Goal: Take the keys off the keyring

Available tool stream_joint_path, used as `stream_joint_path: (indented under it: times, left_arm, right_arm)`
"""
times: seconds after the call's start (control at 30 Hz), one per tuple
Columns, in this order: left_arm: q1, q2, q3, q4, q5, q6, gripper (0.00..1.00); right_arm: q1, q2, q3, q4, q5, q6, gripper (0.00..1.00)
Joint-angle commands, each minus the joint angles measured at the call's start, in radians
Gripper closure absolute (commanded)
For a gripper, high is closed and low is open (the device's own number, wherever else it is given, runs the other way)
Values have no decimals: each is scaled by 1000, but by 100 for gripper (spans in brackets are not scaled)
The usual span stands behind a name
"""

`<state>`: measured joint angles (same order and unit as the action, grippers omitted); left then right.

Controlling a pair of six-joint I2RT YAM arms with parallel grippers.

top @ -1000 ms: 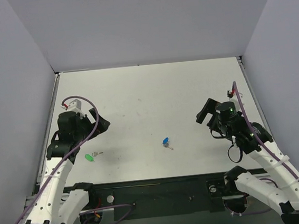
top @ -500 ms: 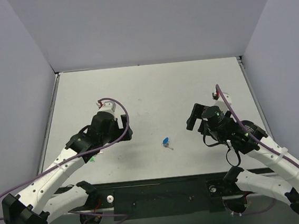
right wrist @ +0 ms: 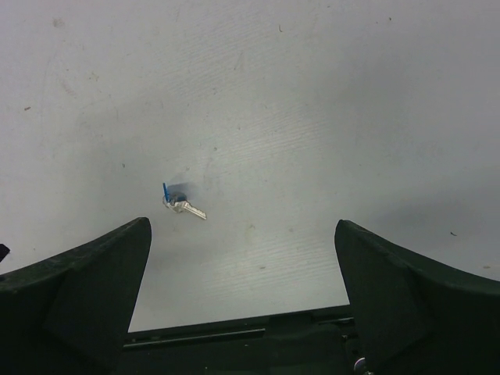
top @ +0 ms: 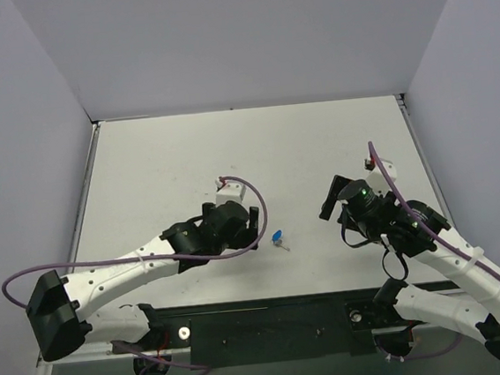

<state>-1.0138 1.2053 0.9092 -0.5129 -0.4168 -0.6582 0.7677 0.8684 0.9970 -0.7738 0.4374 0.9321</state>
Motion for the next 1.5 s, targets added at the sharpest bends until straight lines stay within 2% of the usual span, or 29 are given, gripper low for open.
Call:
stream_joint_path:
  times: [0.0, 0.4, 0.7, 0.97, 1.47]
  left_arm:
    - [-95, 98, 115, 57, -118, -17, 6]
    - [-210, 401, 312, 22, -169, -17, 7]
    - [-215, 602, 468, -78, -243, -53, 12]
    - [-197, 704, 520, -136, -257, -75, 21]
    - [-166, 787, 539, -93, -217, -50, 38]
  right_arm:
    - [4, -25, 2, -70, 12, 17, 2]
    - [4, -152, -27, -140, 1, 24, 3]
    - [5, -201, -34, -182, -12, 31, 3]
    - [4, -233, -55, -196, -26, 37, 3]
    - [4, -213, -44, -200, -35, 27, 4]
